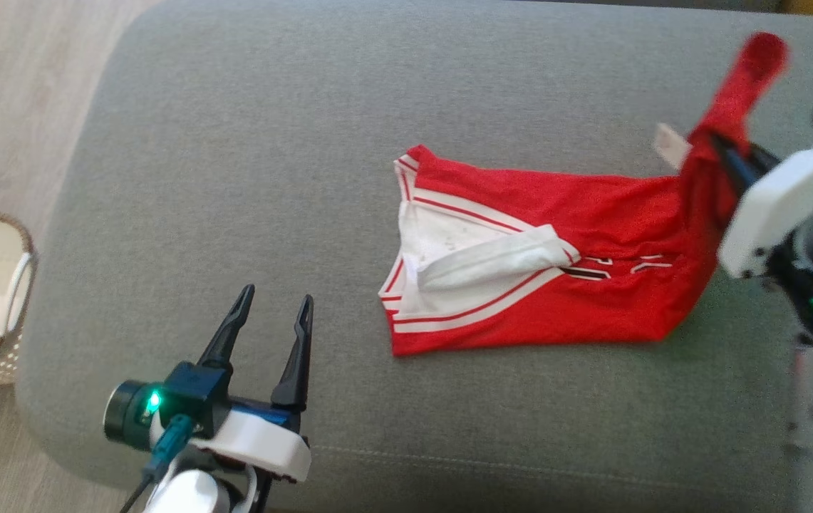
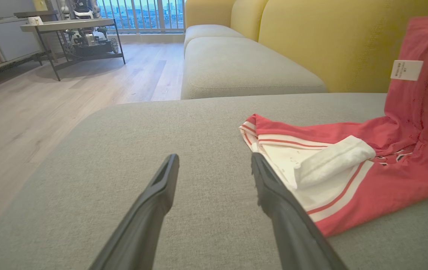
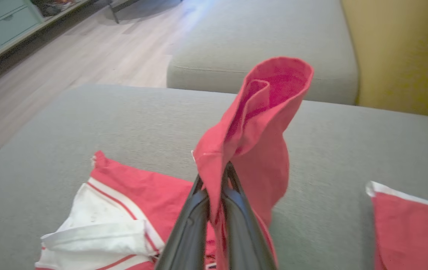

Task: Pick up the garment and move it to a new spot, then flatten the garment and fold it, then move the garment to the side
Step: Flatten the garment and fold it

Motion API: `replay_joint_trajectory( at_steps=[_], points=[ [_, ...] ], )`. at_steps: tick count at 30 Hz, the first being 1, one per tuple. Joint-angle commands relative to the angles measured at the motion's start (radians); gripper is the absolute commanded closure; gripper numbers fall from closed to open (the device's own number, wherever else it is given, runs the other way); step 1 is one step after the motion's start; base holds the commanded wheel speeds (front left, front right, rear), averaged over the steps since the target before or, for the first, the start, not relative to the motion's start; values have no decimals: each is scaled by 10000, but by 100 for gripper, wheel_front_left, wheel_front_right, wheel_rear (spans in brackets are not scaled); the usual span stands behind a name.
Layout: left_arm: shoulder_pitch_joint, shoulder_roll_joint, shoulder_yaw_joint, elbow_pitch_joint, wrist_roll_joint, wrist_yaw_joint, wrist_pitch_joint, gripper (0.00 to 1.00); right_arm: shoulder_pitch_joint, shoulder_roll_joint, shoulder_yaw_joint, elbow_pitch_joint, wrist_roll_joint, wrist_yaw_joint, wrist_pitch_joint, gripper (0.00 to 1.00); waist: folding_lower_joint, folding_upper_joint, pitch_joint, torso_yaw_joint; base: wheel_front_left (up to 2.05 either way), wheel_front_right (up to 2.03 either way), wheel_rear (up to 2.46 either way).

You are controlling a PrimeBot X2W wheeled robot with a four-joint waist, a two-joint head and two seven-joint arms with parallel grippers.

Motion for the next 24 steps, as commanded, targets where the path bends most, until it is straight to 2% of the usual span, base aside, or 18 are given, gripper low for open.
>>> replay_joint_trajectory(
  at_steps=[1, 9, 18, 24],
  points=[
    [-127, 26, 351, -253, -25, 9, -60, 0, -277, 100, 532, -543, 118, -4, 27, 100, 0, 0, -39, 202, 0, 0, 0],
    [-157, -43, 263, -174, -68, -49, -61, 0, -213, 328, 2142, -213, 1201, -4, -336, 100, 0, 0, -88, 863, 0, 0, 0],
    [-124, -148, 255, -155, -106, -56, -61, 0, -138, 333, 3772, 1463, 2784, -4, -1334, 100, 0, 0, -53, 1179, 0, 0, 0],
    [-244, -238, 159, -97, -75, -143, -61, 0, -581, 333, 4628, 2975, 3344, -4, -2101, 96, 0, 0, 90, 1288, 0, 0, 0]
  ],
)
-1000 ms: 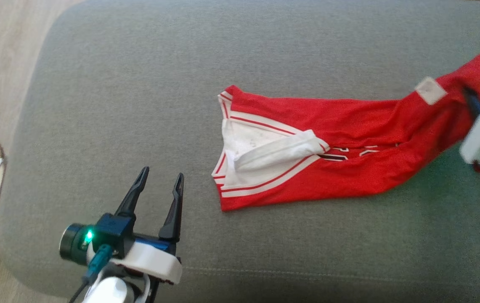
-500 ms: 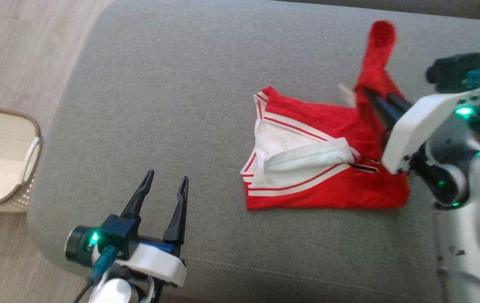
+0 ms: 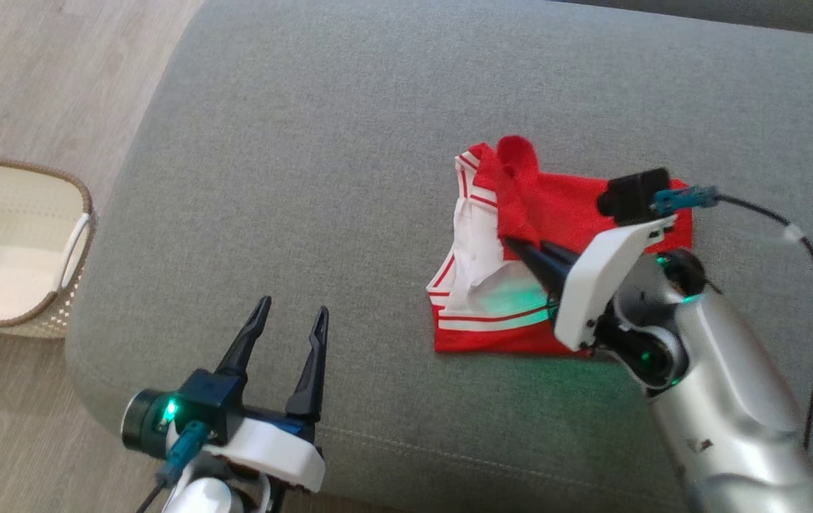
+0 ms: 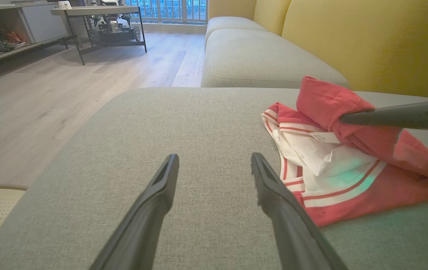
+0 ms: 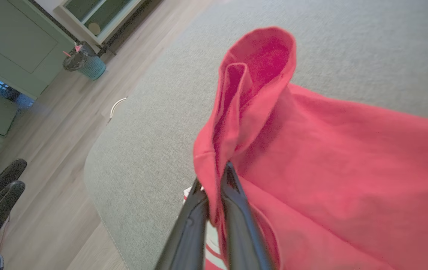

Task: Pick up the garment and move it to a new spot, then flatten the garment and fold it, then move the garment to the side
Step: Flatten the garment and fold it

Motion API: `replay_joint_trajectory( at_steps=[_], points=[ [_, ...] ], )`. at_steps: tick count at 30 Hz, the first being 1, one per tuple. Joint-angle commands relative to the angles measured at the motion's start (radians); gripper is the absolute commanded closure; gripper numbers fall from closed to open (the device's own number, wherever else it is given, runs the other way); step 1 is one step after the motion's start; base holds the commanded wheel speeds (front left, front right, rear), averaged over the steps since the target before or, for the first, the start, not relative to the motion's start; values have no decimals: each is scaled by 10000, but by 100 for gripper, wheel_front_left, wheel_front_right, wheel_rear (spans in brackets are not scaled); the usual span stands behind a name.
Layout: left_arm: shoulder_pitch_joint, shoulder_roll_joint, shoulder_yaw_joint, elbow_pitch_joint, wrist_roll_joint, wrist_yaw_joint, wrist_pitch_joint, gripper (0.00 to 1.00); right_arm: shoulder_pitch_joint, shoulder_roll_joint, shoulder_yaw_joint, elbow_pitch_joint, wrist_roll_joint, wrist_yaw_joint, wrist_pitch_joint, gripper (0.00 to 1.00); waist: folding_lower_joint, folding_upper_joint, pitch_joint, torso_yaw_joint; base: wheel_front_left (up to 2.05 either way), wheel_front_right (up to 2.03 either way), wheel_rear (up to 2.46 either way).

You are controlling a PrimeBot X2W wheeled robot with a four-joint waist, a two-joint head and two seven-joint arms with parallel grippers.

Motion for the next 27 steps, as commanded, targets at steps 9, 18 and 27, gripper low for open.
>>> replay_joint_trajectory(
  at_steps=[9, 18, 27],
  points=[
    [-490, -15, 262, -168, 57, -81, -61, 0, -1503, 127, 962, 993, 1346, -4, -2241, 0, 0, 0, 75, -10, 0, 0, 0],
    [-314, 167, 386, -353, 71, 52, -61, 0, -1833, 122, -342, 472, -442, -4, -3117, 0, 0, 0, -45, -464, 0, 0, 0],
    [-271, 238, 428, -482, 67, 91, -61, 0, -419, -136, -369, -260, -2535, -4, -3500, 0, 0, 0, -192, -587, 0, 0, 0]
  ],
)
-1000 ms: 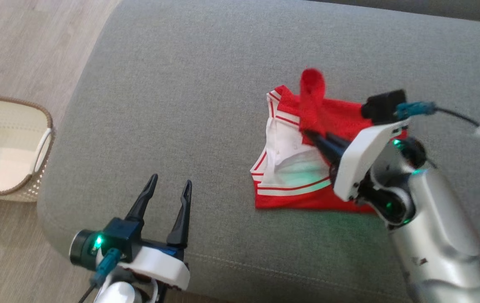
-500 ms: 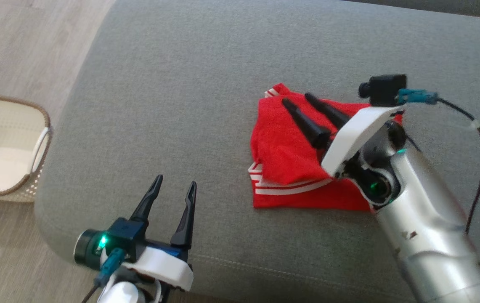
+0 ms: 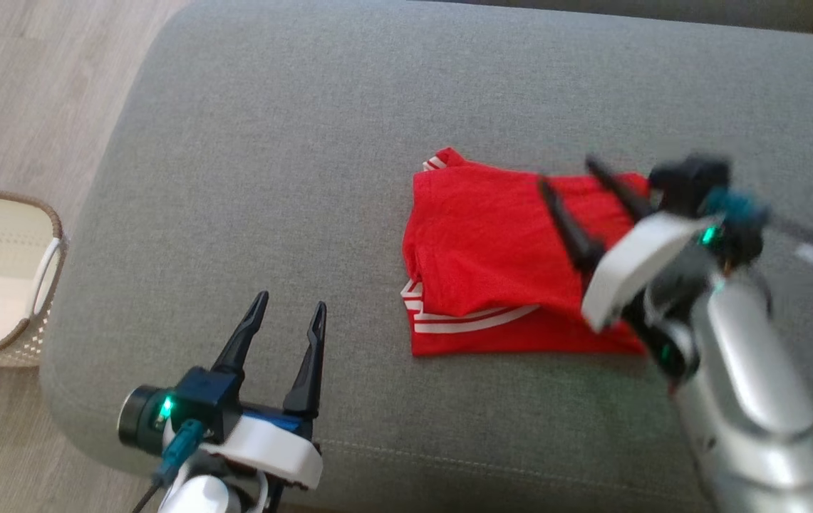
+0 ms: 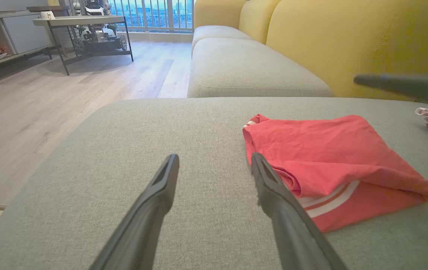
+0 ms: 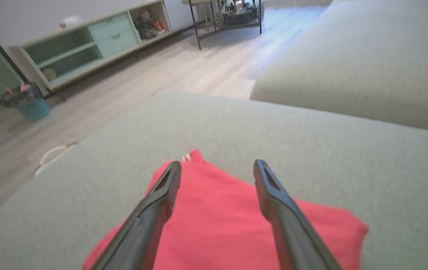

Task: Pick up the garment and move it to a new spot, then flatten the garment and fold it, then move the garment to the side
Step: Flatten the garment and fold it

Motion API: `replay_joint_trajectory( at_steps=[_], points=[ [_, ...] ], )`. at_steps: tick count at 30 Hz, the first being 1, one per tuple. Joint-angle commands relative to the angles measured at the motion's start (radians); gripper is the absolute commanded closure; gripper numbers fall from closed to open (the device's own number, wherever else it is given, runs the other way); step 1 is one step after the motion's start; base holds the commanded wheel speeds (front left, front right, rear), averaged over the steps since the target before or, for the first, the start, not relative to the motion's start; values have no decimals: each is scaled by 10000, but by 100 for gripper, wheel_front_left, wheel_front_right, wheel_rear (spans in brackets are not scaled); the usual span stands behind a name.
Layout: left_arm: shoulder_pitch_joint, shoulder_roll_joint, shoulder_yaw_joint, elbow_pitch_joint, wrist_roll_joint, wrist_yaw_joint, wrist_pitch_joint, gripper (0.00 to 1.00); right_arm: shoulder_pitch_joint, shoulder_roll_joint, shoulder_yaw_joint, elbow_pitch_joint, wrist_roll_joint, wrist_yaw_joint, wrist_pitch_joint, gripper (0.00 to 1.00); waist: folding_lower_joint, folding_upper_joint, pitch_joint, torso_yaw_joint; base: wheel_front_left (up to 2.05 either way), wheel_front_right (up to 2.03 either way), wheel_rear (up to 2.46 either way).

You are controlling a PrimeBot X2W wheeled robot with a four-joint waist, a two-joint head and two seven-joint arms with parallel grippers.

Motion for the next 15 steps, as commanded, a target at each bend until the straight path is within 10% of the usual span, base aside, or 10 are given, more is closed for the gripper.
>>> replay_joint_trajectory(
  at_steps=[1, 3, 10, 15],
  points=[
    [-238, 196, 390, -339, 40, 57, -61, 0, -83, 48, 285, -269, -199, -4, -139, 39, 0, 0, -24, 19, 0, 0, 0],
    [-241, 201, 358, -333, 35, 46, -46, 0, 119, 79, 516, 3, -545, -4, -358, 100, 0, 0, -79, 67, 0, 0, 0],
    [-309, 222, 222, -320, 55, 23, 79, 0, 257, 296, 989, 1932, -1316, -4, -1359, 100, 0, 0, -232, 465, 0, 0, 0],
    [-292, 229, 162, -350, 26, 44, 168, 0, 314, 317, 2322, 2965, 681, -4, -1575, 100, 0, 0, -262, 812, 0, 0, 0]
  ],
)
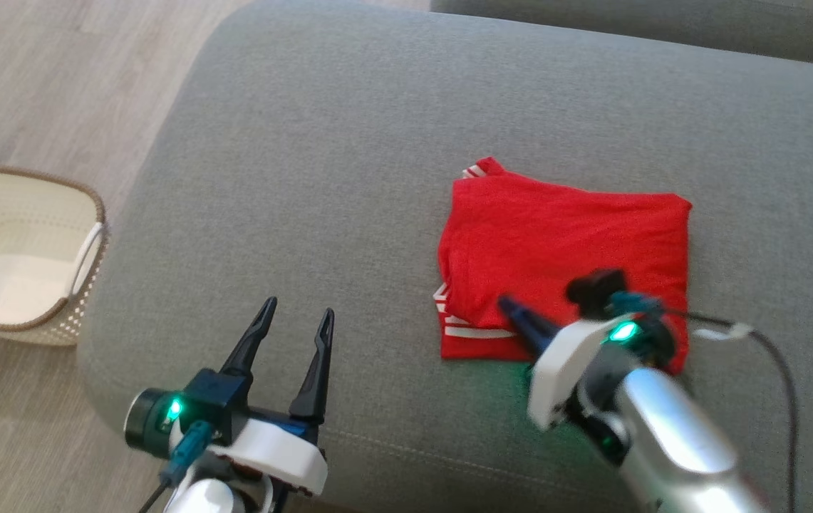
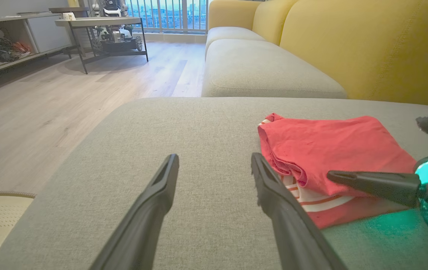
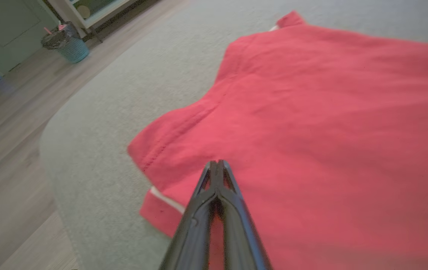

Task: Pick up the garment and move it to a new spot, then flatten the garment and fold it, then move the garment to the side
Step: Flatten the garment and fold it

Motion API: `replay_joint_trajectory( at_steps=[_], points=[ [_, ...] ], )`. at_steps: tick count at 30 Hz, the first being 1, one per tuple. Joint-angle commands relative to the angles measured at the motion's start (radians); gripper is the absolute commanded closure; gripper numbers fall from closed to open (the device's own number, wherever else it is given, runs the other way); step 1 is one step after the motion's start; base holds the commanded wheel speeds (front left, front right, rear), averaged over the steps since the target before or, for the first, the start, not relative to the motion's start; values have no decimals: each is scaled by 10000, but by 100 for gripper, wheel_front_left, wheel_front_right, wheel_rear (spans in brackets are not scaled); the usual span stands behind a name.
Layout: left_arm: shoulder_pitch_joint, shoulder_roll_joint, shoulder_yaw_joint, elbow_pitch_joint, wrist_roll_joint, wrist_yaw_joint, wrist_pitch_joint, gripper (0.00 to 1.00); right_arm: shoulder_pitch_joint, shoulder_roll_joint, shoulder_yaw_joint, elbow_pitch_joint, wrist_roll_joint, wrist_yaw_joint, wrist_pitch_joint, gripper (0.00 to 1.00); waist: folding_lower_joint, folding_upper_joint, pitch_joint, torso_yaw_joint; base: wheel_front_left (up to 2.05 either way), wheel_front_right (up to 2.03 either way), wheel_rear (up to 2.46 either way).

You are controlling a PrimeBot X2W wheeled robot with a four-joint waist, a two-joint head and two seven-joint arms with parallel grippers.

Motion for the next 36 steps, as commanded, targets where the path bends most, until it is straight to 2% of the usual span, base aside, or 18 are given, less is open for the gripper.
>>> replay_joint_trajectory(
  at_steps=[1, 9, 12, 13, 15, 16, 19, 20, 23, 27, 32, 36],
  points=[
    [-290, 203, 360, -356, 16, 56, 8, 0, -200, 177, 772, -124, 423, -4, -254, 100, 0, 0, 6, 147, 0, 0, 0],
    [-208, 222, 375, -448, -33, 162, -5, 0, -336, 180, 3669, -292, 2447, -4, -807, 100, 0, 0, 11, 116, 0, 0, 0],
    [-171, 225, 414, -487, -54, 221, -23, 0, -399, 180, 4250, -416, 2933, -4, -1069, 100, 0, 0, -103, -69, 0, 0, 0],
    [-138, 228, 453, -513, -67, 257, -37, 0, -433, 180, 4276, -438, 2980, -4, -1269, 97, 0, 0, -153, -160, 0, 0, 0],
    [-35, 213, 563, -585, -116, 341, -77, 0, -477, 180, 4097, -421, 2901, -4, -1787, 47, 0, 0, -284, -372, 0, 0, 0],
    [38, 203, 624, -620, -146, 386, -97, 0, -487, 180, 3920, -380, 2727, -4, -2038, 0, 0, 0, -376, -492, 0, 0, 0],
    [318, 219, 809, -728, -199, 534, -146, 0, -325, 180, 3088, -370, 1917, -4, -2499, 0, 0, 0, -758, -900, 0, 0, 0],
    [318, 219, 809, -728, -199, 534, -146, 0, -325, 180, 3088, -370, 1917, -4, -2499, 0, 0, 0, -758, -900, 0, 0, 0],
    [653, 223, 1064, -849, -245, 761, -181, 0, 219, 180, 1835, -763, 1219, -4, -2628, 0, 0, 0, -1163, -1331, 0, 0, 0],
    [1062, 224, 1435, -879, -370, 915, -210, 0, 1311, 181, -298, -2247, 537, -4, -2644, 0, 0, 0, -1590, -1846, 0, 0, 0],
    [1424, 107, 2069, -1034, 17, 775, -225, 0, 2932, 181, -2428, -3952, -131, -4, -2647, 0, 0, 0, -1857, -2330, 0, 0, 0],
    [1721, -176, 2636, -1160, 470, 431, -227, 0, 3681, 181, -2937, -4963, -1028, -4, -2648, 0, 0, 0, -1888, -2502, 0, 0, 0]
  ],
)
